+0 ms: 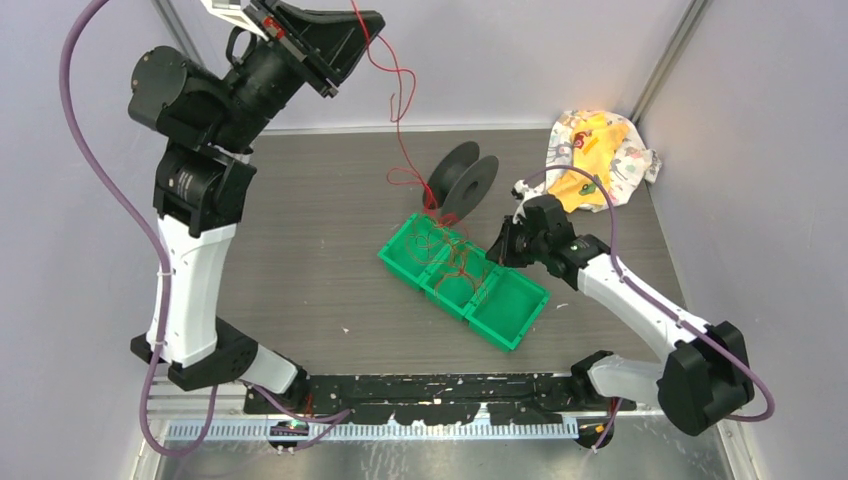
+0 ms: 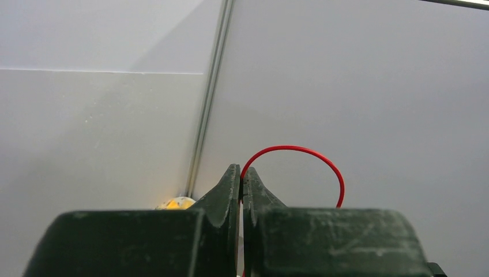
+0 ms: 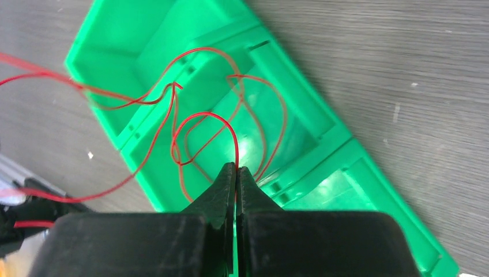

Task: Wrap the cables

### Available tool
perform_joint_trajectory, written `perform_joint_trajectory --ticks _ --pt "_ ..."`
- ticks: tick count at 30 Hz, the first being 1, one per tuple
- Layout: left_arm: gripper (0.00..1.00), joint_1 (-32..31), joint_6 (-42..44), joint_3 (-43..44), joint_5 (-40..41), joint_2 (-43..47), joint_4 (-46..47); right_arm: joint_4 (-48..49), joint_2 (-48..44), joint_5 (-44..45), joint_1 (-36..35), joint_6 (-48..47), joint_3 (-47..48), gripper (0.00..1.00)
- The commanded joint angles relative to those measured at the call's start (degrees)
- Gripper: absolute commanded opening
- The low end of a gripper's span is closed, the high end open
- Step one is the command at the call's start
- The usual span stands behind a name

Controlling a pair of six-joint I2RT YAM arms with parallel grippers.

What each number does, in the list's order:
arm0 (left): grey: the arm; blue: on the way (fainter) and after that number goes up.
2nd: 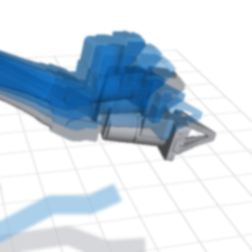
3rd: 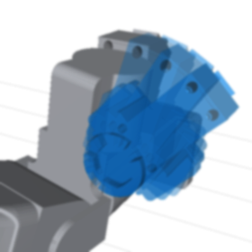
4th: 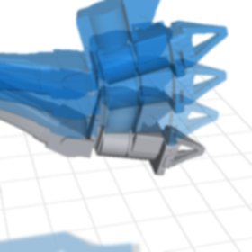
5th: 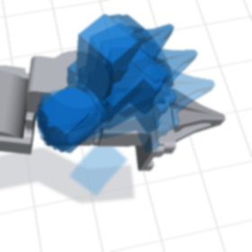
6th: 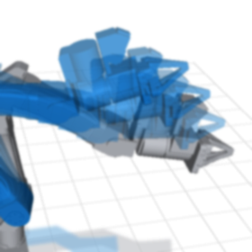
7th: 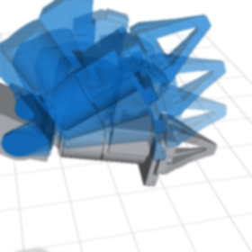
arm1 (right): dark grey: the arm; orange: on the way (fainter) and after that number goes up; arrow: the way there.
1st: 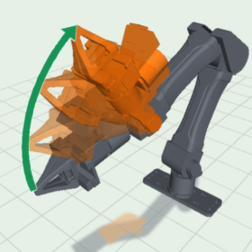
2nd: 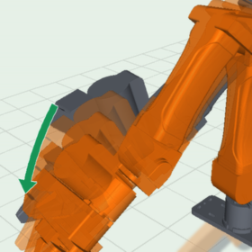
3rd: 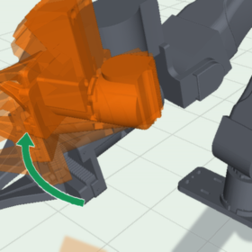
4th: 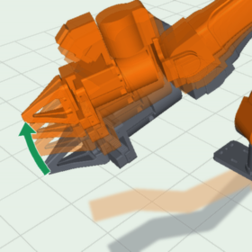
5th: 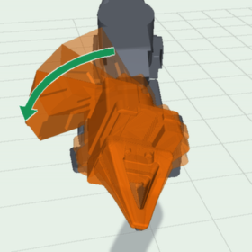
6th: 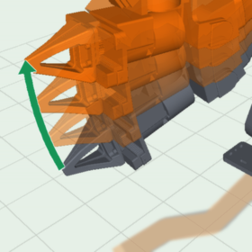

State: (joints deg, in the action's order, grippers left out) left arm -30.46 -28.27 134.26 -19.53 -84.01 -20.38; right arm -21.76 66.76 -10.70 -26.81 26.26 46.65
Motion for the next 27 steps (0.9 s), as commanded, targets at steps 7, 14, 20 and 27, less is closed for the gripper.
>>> perform_joint_trajectory --ticks 7,14,20,27 --pt "0.0 0.1 -6.2 8.2 -2.2 -4.3 9.4 2.3 7.1 10.0 2.0 1.3 -1.0 0.01" --pt "0.0 0.1 -7.8 7.2 -1.0 -2.4 13.8 3.1 8.3 9.4 2.1 0.2 -1.5 0.01" --pt "0.01 0.2 -13.3 0.7 -5.4 -3.6 12.7 -0.2 1.4 4.3 2.1 -0.8 2.5 0.41" --pt "0.01 0.1 -19.4 -8.4 -9.2 -4.3 15.8 -4.7 -5.3 1.3 2.1 -3.5 12.5 0.65"
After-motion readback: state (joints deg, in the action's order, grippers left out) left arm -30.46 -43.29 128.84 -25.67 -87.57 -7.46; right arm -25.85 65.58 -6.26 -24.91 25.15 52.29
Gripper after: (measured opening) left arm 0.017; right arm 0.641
